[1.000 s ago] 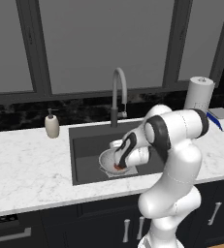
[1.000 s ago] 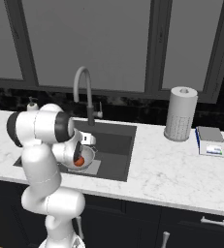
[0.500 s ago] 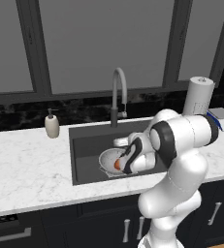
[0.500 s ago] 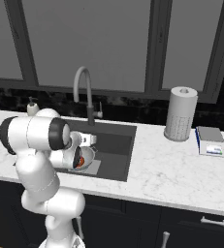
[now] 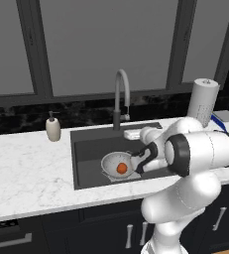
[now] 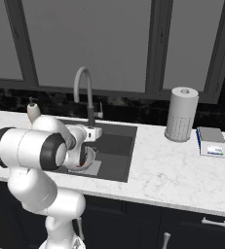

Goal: Put the colander in the sink, put the orange in the colander, and turn on the sink faucet and pour water over the colander.

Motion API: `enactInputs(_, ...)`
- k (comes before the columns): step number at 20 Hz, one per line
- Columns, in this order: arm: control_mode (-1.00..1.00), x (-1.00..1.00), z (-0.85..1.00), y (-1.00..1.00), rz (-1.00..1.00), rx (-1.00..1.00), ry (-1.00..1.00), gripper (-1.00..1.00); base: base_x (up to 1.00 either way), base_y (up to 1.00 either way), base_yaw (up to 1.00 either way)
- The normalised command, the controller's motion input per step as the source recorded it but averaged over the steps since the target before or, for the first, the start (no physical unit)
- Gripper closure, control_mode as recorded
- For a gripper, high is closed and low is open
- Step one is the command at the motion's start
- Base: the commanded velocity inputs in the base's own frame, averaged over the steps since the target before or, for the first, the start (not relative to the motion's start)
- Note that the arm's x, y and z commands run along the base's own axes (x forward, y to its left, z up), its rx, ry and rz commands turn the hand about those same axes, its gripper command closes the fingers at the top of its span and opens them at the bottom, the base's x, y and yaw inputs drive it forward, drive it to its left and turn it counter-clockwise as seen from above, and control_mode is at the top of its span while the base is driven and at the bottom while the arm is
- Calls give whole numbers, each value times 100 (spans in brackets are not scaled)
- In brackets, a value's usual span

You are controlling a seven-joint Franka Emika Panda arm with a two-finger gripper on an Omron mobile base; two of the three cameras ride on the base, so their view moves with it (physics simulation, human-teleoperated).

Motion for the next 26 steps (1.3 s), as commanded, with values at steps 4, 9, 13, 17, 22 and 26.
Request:
enactInputs(4,-100,0,58,-37,0,6,-16,-100,0,0,0)
enactInputs(9,-100,2,34,-22,0,2,-8,-100,0,0,0)
enactInputs(13,-100,18,1,-22,0,1,-2,-100,0,0,0)
enactInputs(17,-100,26,0,-19,0,0,-1,-100,0,0,0)
enactInputs(22,-100,29,-11,-15,0,0,-3,-100,0,0,0)
enactInputs(26,-100,33,-25,-3,0,0,-8,-100,0,0,0)
